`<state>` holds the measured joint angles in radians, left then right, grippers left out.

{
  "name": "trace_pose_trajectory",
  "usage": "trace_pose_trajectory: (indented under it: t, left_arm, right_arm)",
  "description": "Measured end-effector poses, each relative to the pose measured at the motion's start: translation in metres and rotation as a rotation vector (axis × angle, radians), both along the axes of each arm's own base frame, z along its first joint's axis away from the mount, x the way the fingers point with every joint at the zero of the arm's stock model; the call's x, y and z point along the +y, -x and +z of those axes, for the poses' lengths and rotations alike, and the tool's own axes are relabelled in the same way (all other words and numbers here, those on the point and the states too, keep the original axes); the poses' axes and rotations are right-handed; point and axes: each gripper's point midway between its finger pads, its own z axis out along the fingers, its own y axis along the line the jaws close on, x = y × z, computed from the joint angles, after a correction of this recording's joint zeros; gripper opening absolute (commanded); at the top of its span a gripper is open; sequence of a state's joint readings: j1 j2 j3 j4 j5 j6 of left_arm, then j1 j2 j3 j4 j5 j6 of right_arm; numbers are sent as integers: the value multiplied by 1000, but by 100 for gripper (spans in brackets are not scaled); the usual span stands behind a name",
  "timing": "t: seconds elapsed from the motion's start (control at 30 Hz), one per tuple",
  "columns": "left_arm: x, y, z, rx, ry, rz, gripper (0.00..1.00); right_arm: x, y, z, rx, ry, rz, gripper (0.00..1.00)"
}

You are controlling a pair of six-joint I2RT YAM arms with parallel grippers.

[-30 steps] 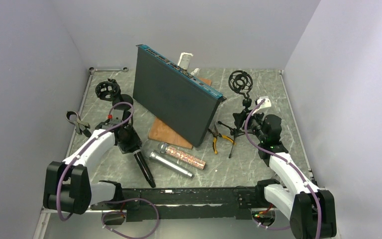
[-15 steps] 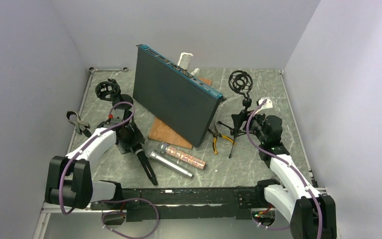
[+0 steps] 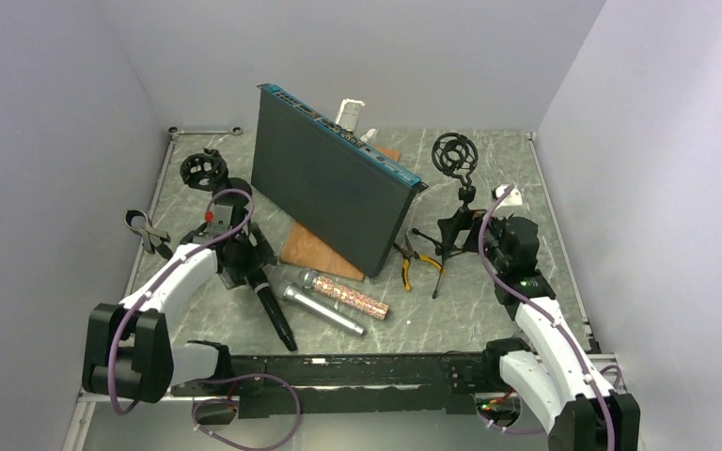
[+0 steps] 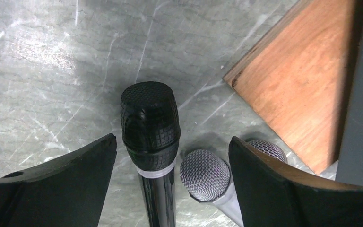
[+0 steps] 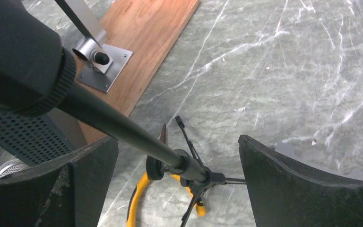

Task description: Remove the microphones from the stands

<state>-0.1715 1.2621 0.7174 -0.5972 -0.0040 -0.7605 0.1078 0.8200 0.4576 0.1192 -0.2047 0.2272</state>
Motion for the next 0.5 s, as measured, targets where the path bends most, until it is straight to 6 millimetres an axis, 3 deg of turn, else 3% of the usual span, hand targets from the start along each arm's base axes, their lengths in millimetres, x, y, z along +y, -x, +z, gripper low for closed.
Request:
trace_pose_trajectory:
  t: [0.1, 0.3, 0.5]
  left_arm:
    - [0, 0, 12, -39, 0, -15, 99]
    - [-4, -15, 56, -190, 4, -63, 99]
    - [-34, -18, 103, -336, 15, -212, 96]
  right_arm:
    - [-2, 5, 3, 19, -14, -18, 100]
    - [-4, 16, 22, 18, -46, -41, 100]
    - [-3, 14, 40, -8, -62, -42, 88]
